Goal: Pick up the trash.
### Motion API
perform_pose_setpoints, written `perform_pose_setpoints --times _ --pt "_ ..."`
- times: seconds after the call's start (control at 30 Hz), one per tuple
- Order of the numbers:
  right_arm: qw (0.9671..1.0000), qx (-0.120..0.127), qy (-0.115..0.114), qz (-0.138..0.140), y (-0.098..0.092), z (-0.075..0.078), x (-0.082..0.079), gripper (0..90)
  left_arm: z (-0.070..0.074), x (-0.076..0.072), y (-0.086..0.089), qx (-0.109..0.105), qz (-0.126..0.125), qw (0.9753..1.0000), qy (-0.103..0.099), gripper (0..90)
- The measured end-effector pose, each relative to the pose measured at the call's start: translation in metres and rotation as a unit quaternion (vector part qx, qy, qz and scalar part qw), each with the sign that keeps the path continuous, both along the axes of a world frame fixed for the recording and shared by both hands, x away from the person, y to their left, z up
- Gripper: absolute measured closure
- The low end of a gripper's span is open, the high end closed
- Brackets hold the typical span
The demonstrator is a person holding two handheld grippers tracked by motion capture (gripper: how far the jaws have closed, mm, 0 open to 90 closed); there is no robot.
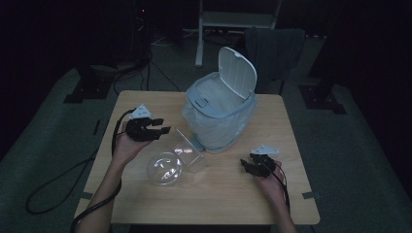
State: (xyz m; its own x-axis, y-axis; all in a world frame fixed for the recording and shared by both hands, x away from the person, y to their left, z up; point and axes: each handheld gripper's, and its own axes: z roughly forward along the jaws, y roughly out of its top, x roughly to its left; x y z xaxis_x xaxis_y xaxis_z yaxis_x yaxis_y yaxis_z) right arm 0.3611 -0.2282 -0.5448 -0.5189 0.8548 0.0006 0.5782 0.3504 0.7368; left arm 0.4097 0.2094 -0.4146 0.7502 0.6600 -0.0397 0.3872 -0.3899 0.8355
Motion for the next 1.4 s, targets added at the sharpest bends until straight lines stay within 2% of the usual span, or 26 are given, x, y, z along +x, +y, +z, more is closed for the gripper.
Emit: perform_pose_setpoints --times 0.07,0.1,0.27,0.33,0.5,0.63,0.67,0.8,0.9,1.17,1.4 --pt "0.9999 -0.003 0.0 0.011 0.003 0.001 -0.002 57.7 -0.004 0.0 0.002 0.001 0.002 1.0 0.006 51.1" --pt "0.9999 -0.003 -0.001 0.016 0.004 0.002 -0.002 57.8 -0.006 0.0 0.003 -0.001 0.005 1.0 0.009 51.1" --pt "0.9981 0.01 -0.034 0.05 0.015 0.015 -0.012 68.1 -0.015 0.002 0.008 -0.003 0.011 0.9997 0.02 51.4" --pt "0.9971 0.017 -0.042 0.061 0.019 0.019 -0.015 69.4 -0.018 0.003 0.009 -0.002 0.013 0.9996 0.024 51.5" --pt "0.994 0.029 -0.053 0.091 0.032 0.025 -0.021 69.4 -0.026 0.005 0.008 -0.002 0.015 0.9993 0.035 51.4" --pt "0.9925 0.024 -0.061 0.104 0.041 0.026 -0.024 70.2 -0.031 0.005 0.007 -0.003 0.015 0.999 0.041 51.4" --pt "0.9906 0.029 -0.066 0.116 0.048 0.028 -0.027 69.9 -0.036 0.005 0.006 0.002 0.016 0.9988 0.047 51.4" --pt "0.9886 0.03 -0.073 0.128 0.055 0.029 -0.029 69.2 -0.041 0.004 0.006 0.007 0.015 0.9985 0.052 51.3" --pt "0.9857 0.033 -0.078 0.146 0.065 0.031 -0.032 68.5 -0.045 0.004 0.006 0.008 0.015 0.9983 0.056 51.3" --pt "0.981 0.033 -0.086 0.171 0.08 0.033 -0.035 67.7 -0.05 0.005 0.004 0.009 0.013 0.9978 0.065 51.3" --pt "0.9784 0.035 -0.088 0.184 0.089 0.033 -0.037 65.6 -0.054 0.005 0.0 0.01 0.008 0.9975 0.069 51.3"
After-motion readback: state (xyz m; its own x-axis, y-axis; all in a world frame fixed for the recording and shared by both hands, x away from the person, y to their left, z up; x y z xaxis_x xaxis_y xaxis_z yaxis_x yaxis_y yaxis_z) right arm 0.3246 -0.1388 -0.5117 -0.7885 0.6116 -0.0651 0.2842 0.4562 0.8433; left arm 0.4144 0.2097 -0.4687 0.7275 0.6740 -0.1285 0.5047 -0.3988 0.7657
